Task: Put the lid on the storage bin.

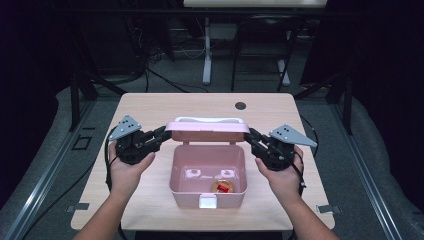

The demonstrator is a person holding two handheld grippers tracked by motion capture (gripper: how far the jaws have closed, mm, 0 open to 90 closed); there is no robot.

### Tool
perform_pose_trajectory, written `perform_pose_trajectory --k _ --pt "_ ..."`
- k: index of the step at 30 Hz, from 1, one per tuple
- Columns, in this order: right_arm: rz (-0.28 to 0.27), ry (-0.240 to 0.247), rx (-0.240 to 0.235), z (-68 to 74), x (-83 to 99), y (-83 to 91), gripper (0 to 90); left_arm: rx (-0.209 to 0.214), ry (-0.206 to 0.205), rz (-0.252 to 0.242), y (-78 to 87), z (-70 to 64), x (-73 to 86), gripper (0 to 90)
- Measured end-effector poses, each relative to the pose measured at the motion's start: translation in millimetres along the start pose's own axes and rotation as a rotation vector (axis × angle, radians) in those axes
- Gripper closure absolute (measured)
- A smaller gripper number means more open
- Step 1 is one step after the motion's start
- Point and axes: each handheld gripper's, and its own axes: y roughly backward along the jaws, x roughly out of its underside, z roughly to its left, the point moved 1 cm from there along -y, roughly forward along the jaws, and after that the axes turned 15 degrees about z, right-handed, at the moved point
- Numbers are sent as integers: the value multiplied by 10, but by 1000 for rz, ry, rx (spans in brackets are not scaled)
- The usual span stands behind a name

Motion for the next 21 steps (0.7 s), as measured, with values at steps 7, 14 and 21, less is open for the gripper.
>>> perform_pose_trajectory --k 7,14,21 --pt "-5 -10 -11 11 36 54 769 23 8 -4 38 -9 38 755" --pt "-9 -9 -15 22 78 74 768 30 2 14 90 -32 80 764" --pt "-14 -10 -17 25 97 78 767 41 4 18 140 -46 171 792"
